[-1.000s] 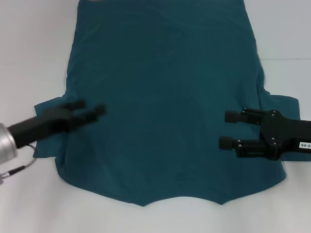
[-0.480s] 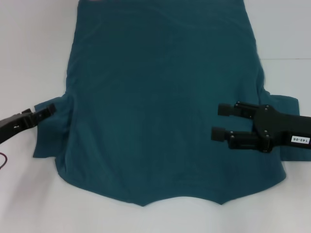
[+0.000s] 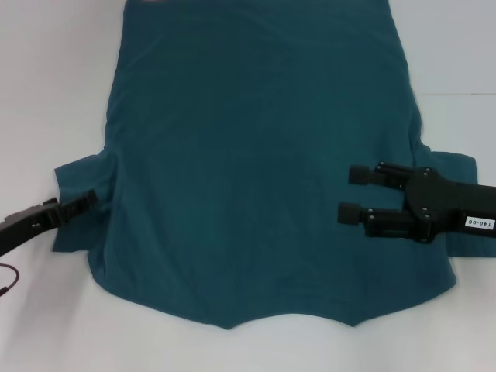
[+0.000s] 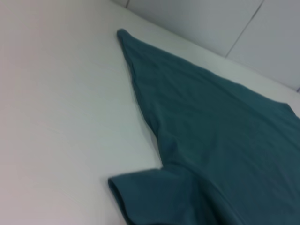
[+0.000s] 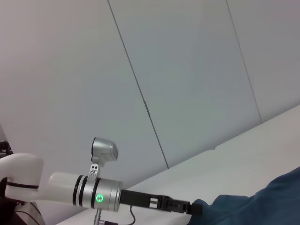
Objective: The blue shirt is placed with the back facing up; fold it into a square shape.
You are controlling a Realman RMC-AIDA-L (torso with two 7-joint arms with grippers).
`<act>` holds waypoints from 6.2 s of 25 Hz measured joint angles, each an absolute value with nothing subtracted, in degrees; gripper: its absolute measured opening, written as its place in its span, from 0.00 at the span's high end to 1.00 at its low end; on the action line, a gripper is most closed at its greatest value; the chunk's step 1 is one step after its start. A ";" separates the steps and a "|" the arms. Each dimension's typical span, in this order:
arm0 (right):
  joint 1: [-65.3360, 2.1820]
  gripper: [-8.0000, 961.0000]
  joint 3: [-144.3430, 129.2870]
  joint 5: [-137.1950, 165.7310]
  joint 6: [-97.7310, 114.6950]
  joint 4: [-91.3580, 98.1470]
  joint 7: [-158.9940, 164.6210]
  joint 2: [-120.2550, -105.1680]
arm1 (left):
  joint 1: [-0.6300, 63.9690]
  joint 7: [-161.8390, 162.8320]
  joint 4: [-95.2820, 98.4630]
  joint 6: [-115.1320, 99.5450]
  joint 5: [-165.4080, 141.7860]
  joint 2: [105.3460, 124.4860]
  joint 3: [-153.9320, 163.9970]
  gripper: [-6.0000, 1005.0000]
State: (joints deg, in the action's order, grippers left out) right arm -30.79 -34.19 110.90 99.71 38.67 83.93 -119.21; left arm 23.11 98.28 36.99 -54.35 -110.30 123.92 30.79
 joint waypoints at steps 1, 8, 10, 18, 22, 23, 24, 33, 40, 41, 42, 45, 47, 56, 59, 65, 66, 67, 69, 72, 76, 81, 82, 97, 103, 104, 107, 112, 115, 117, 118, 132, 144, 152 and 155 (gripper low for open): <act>-30.78 0.05 -34.19 110.89 99.70 38.67 83.93 -119.21 | 23.11 98.35 36.94 -54.44 -110.84 123.93 30.84 0.13; -30.76 0.05 -34.16 110.90 99.71 38.67 83.93 -119.09 | 23.03 98.53 36.83 -54.89 -111.53 124.01 31.55 0.15; -30.71 0.05 -34.12 110.90 99.74 38.67 83.93 -119.09 | 23.05 98.54 36.88 -54.96 -111.53 124.02 31.56 0.17; -30.35 0.05 -34.10 110.48 99.79 38.62 83.75 -119.22 | 23.17 98.53 37.41 -54.24 -111.53 124.02 31.31 0.27; -30.24 0.05 -34.10 110.36 99.89 38.58 83.73 -119.25 | 23.23 98.54 37.45 -54.20 -111.53 123.94 31.21 0.38; -30.24 0.05 -34.10 110.36 99.88 38.58 83.72 -119.26 | 23.28 98.54 37.45 -54.19 -111.53 123.93 31.21 0.41; -30.23 0.05 -34.10 110.34 99.87 38.58 83.71 -119.29 | 23.32 98.53 37.44 -54.18 -111.52 123.93 31.21 0.44; -30.23 0.05 -34.09 110.29 99.70 38.45 83.71 -119.34 | 23.47 98.28 37.56 -53.94 -111.53 123.76 31.03 0.79; -30.47 0.05 -34.10 110.19 99.42 37.69 83.83 -119.39 | 23.61 98.22 38.71 -52.44 -112.04 123.49 30.92 0.98; -30.49 0.05 -34.10 110.17 99.40 37.54 83.87 -119.41 | 23.71 98.19 38.99 -52.04 -112.09 123.43 30.92 1.00; -30.52 0.05 -34.10 110.15 99.37 37.40 83.89 -119.42 | 23.82 98.17 39.36 -51.47 -112.12 123.38 30.97 1.00; -30.64 0.05 -34.10 110.12 99.24 36.82 83.91 -119.45 | 24.33 98.08 40.23 -49.03 -112.36 123.18 31.34 1.00; -30.73 0.05 -34.10 110.10 99.14 36.40 83.89 -119.49 | 24.92 97.72 40.46 -47.66 -112.57 122.82 31.40 1.00; -30.76 0.05 -34.13 109.67 98.97 35.02 83.87 -119.52 | 26.54 95.76 40.52 -45.03 -112.75 122.11 31.42 1.00; -30.76 0.05 -34.12 109.67 98.96 34.90 83.80 -119.52 | 26.74 95.14 40.49 -45.00 -112.76 122.05 31.45 1.00; -30.76 0.05 -34.21 109.67 98.96 34.79 83.63 -119.52 | 26.99 93.66 40.59 -44.95 -112.76 121.99 31.47 1.00; -30.76 0.05 -34.24 109.67 98.96 34.73 83.62 -119.52 | 27.06 93.39 40.65 -44.94 -112.76 121.99 31.47 1.00; -30.76 0.05 -34.25 109.67 98.96 34.63 83.58 -119.52 | 27.14 93.11 40.66 -44.94 -112.76 121.99 31.47 1.00; -30.76 0.05 -34.18 109.67 98.96 34.37 83.47 -119.52 | 27.30 92.55 40.71 -44.93 -112.76 121.99 31.47 1.00; -30.76 0.05 -34.10 109.68 98.96 34.23 83.43 -119.52 | 27.49 92.05 40.92 -44.91 -112.76 121.99 31.47 1.00; -30.76 0.05 -34.10 109.69 98.96 34.23 83.41 -119.52 | 27.67 91.41 41.12 -44.91 -112.71 121.99 31.47 1.00; -30.83 0.05 -34.10 109.68 98.89 34.23 83.39 -119.52 | 27.88 90.95 41.22 -44.89 -112.68 121.96 31.47 1.00; -30.84 0.05 -34.10 109.69 98.88 34.23 83.40 -119.52 | 27.91 90.75 41.22 -44.87 -112.56 121.95 31.46 1.00; -30.85 0.05 -34.10 109.59 98.87 34.40 83.40 -119.51 | 25.56 98.17 48.03 -58.49 -112.77 123.79 35.23 1.00; -30.85 0.05 -34.48 109.59 98.86 34.49 83.29 -119.46 | 25.95 102.66 47.70 -63.65 -110.55 124.33 40.25 0.98; -30.85 0.05 -34.55 109.59 98.83 34.49 83.28 -119.46 | 26.12 102.88 46.89 -63.98 -109.35 124.41 41.14 0.97; -30.85 0.05 -34.64 109.63 98.74 34.49 83.26 -119.44 | 26.78 102.42 43.06 -65.59 -103.31 124.45 44.13 0.95; -30.91 0.05 -34.71 109.77 98.68 34.49 83.25 -119.43 | 27.88 98.30 36.60 -68.10 -94.83 124.32 44.85 0.91; -30.93 0.05 -34.72 109.74 98.66 34.61 83.24 -119.38 | 27.67 96.87 35.94 -68.07 -93.51 124.24 44.56 0.83; -30.94 0.05 -34.66 109.70 98.66 34.63 83.23 -119.33 | 27.27 96.24 36.30 -68.02 -93.46 124.15 44.28 0.77; -30.94 0.05 -34.63 109.69 98.66 34.65 83.23 -119.32 | 27.08 95.80 36.47 -68.04 -93.46 124.09 44.07 0.75; -31.35 0.05 -33.74 108.15 95.99 34.95 97.10 -115.70 | 23.46 81.45 38.95 -78.02 -93.80 124.04 38.05 0.24; -30.43 0.05 -33.47 114.27 88.23 35.53 116.88 -109.67 | 22.90 67.81 36.44 -83.29 -98.66 124.23 39.97 0.23; -28.60 0.05 -33.28 119.23 82.46 36.88 124.29 -107.79 | 22.97 63.76 35.40 -83.50 -100.68 124.36 44.66 0.23; -28.42 0.05 -33.25 122.53 80.22 37.58 126.63 -107.75 | 23.08 63.69 35.34 -83.67 -100.78 124.36 45.29 0.23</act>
